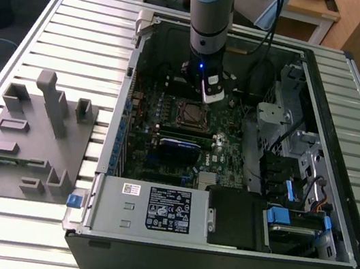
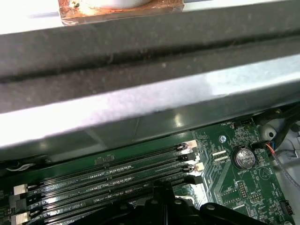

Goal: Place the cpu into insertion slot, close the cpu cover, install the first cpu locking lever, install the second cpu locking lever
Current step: 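Install the first cpu locking lever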

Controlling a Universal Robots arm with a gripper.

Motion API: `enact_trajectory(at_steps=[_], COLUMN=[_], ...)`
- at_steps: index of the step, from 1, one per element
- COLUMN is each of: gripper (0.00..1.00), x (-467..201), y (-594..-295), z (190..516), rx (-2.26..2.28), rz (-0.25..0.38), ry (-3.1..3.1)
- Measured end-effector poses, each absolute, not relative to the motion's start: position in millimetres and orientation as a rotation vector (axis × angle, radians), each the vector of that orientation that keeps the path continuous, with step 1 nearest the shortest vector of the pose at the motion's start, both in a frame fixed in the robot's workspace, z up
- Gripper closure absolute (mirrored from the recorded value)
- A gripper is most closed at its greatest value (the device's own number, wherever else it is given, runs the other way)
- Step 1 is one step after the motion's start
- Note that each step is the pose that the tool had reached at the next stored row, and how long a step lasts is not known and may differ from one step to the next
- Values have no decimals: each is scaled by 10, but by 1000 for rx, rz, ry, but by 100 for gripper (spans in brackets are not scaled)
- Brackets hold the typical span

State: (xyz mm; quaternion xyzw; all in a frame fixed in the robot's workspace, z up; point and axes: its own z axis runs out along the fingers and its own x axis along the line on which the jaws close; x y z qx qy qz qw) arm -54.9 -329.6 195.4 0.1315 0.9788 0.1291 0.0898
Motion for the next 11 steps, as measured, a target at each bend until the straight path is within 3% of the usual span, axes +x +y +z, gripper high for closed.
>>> enact_trajectory(at_steps=[11], gripper=[90], x=[-549], y=[-3341], z=[1942], rx=[383], rz=[386], ry=[2885])
